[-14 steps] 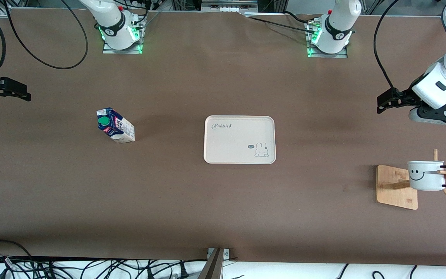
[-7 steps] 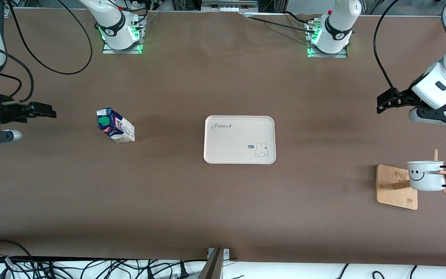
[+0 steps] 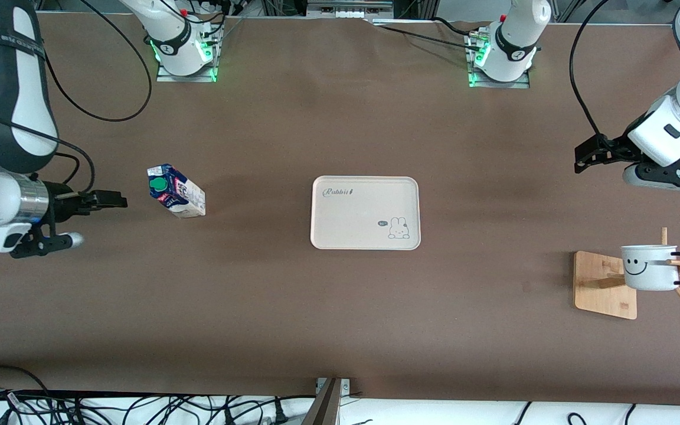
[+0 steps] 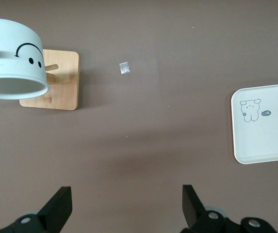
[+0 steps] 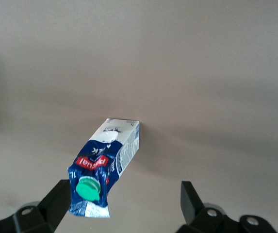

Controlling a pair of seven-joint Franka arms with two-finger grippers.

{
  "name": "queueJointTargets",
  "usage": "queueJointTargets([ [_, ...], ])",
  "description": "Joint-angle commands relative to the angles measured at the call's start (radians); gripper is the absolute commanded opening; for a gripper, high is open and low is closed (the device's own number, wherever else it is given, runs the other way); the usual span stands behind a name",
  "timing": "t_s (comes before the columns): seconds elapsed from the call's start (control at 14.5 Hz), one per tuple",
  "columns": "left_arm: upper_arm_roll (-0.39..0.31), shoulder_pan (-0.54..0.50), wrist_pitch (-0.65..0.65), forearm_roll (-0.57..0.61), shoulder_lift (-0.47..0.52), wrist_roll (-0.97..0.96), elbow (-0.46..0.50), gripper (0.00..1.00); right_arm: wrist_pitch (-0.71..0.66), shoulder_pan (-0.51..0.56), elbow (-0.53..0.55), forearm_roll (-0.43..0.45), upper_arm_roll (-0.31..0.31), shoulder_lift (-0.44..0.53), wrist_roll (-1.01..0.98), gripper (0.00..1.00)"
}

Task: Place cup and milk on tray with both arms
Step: 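Move the right gripper toward the milk carton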

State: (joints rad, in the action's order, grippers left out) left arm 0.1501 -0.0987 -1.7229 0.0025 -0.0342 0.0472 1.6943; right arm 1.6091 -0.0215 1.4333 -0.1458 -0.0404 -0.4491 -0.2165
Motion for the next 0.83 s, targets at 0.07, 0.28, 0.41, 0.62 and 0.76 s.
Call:
queueJointTargets([
  [0.07, 0.0, -0.006, 0.014, -0.004, -0.016, 0.008, -0.03, 1.0, 0.025, -0.015, 0.027, -0.064, 0.0, -0.003, 0.005, 1.0],
  [0.28, -0.001, -0.006, 0.011, -0.003, -0.023, 0.008, -0.033, 1.0, 0.026, -0.057, 0.038, -0.071, 0.0, -0.005, 0.117, 1.0],
  [0.41, -0.001, -0.006, 0.011, -0.001, -0.024, 0.008, -0.031, 1.0, 0.028, -0.063, 0.041, -0.072, 0.0, -0.005, 0.118, 1.0],
  [0.62, -0.003, -0.007, -0.009, 0.001, -0.024, 0.008, -0.024, 1.0, 0.055, -0.064, 0.081, -0.07, 0.0, 0.0, 0.118, 1.0],
  [0.76, -0.004, -0.007, -0.073, 0.01, 0.017, 0.008, 0.043, 1.0, 0.08, -0.064, 0.113, -0.069, 0.0, 0.004, 0.118, 1.0],
])
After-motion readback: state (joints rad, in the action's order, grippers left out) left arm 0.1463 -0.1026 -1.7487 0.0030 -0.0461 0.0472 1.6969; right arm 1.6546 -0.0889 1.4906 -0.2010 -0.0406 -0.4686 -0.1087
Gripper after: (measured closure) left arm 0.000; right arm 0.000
